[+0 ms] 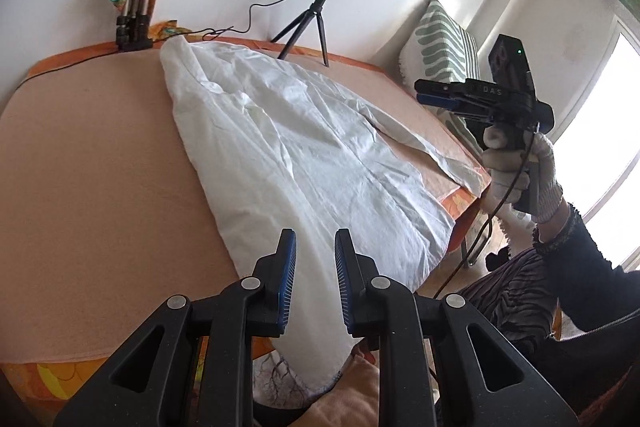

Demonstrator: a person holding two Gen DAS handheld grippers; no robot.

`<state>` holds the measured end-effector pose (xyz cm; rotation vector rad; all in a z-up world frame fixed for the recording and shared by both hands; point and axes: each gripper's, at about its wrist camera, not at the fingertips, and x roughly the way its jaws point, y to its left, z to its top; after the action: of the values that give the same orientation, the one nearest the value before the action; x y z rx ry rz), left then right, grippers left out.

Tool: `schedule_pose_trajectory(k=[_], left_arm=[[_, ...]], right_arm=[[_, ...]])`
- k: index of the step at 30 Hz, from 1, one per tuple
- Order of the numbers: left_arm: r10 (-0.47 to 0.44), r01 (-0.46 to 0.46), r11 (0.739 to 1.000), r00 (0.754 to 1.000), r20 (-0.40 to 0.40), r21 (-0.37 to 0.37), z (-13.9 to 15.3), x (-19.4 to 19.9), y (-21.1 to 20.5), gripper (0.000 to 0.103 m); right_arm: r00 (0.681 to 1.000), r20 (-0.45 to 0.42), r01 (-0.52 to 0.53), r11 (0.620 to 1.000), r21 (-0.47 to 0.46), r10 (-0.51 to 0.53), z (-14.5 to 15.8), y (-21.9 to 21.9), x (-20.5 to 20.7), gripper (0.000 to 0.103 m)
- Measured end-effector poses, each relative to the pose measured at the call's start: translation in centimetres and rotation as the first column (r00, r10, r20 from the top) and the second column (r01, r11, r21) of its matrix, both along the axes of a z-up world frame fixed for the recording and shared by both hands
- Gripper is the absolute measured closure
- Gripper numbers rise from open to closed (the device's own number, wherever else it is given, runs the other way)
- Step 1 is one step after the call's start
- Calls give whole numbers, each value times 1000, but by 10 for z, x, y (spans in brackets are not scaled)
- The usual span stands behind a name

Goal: Fold small clothes

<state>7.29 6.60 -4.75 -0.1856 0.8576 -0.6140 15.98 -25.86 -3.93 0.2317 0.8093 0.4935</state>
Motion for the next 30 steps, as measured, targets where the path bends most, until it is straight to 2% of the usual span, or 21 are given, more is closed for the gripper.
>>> schedule_pose_trajectory(k=[1,7,12,16,19,24,30], left_arm=[[-10,10,1000,1000,1,8,0,3,-7,85],[-76,76,997,997,21,33,3,13,-46,85],[-134,134,990,991,14,42,2,29,-82,85],[-182,182,982,983,-2,51,-4,41,-108,75],[-210,210,976,978,-11,55,-8,47,-126,68],[-235,236,970,971,-31,57,-15,57,-150,67],[-249,252,965,967,-45,74,-23,65,-165,67]], right_arm=[[1000,12,19,1000,2,-20,2,-11,-3,54],[983,40,178,984,-29,-177,5,-88,-22,54],[953,41,302,951,-66,-300,-1,-154,-36,51],[917,22,398,911,-112,-398,-15,-205,-45,46],[884,-26,460,880,-121,-466,-35,-245,-47,44],[814,-126,550,822,-151,-567,-80,-304,-51,43],[726,-298,649,761,3,-619,-117,-358,-67,43]])
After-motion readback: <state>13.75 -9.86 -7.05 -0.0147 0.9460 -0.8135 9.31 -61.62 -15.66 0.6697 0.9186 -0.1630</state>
